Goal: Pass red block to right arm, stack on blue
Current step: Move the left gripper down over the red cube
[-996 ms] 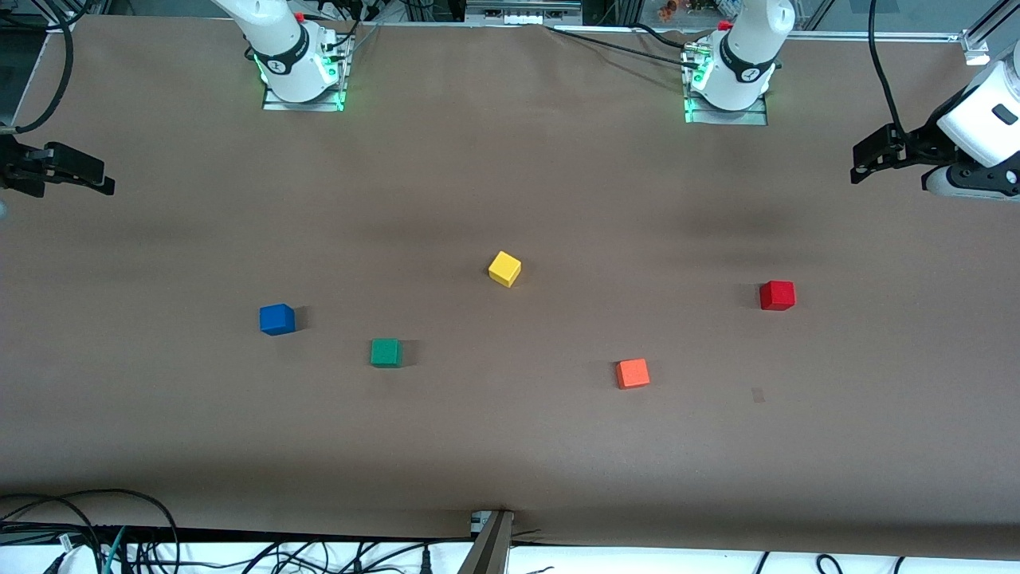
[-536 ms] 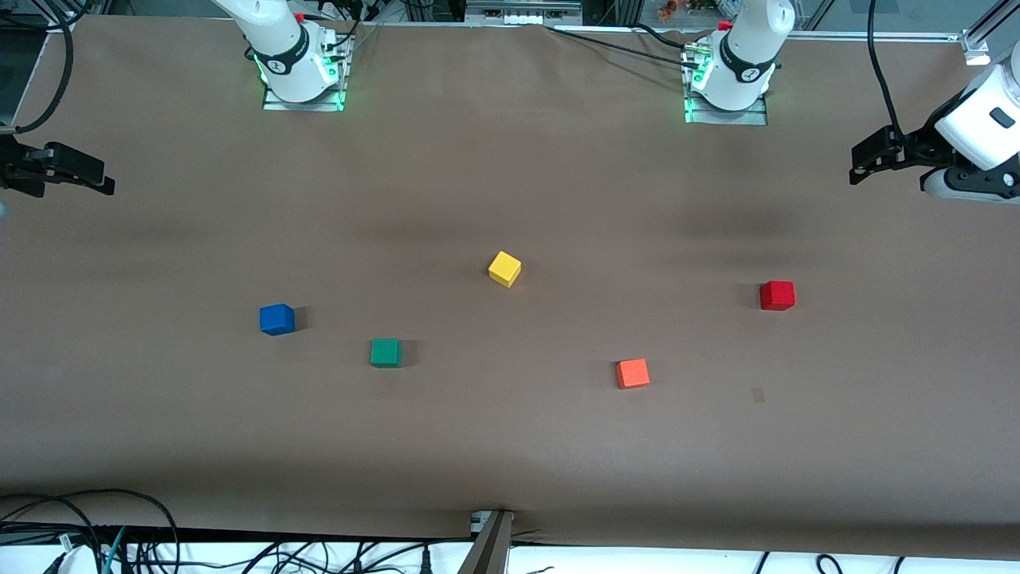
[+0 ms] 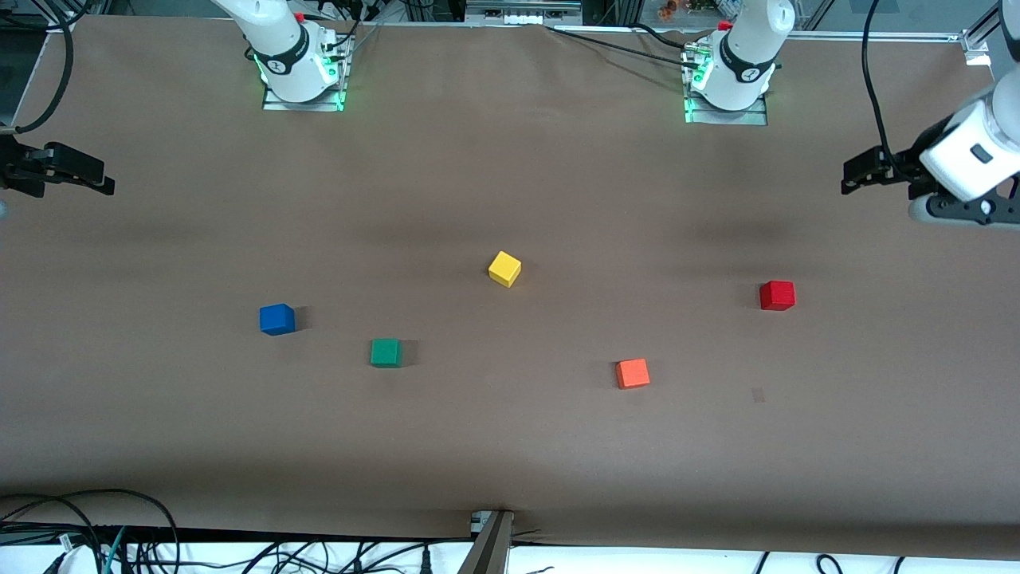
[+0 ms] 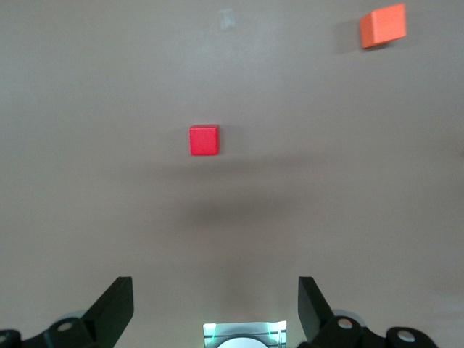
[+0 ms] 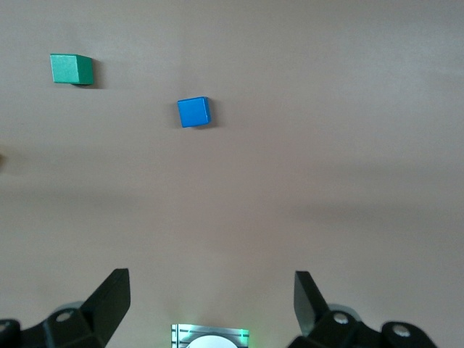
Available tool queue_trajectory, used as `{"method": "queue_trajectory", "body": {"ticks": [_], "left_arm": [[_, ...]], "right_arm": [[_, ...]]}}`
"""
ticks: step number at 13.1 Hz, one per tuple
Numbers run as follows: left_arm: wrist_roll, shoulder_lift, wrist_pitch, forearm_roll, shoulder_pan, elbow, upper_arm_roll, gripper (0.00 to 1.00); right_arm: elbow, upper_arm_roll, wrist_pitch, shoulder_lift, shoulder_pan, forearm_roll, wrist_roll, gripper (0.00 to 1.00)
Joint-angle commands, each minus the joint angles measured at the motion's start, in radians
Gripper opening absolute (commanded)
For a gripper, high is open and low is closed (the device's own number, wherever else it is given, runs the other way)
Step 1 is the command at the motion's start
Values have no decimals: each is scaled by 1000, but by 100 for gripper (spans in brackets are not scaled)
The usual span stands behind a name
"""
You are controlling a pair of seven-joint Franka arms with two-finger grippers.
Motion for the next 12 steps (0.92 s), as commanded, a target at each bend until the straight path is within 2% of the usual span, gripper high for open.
{"method": "queue_trajectory", "body": {"ticks": [1,3,8,12], "left_arm": [[16,59,-28,-14,45,12,-1,100],[58,110,-18,-9,53,7,-1,100],[129,286,196,2,62,-12,-1,100],[129,250,479,2,60,-231,-6,100]], "right_arm": [[27,-1,-4,12,-4,16,-6,100],[27,-1,-4,12,-4,16,-6,100],[28,-1,-3,16,-4,16,-6,100],[27,-1,3,16,-4,18,-6,100]]}}
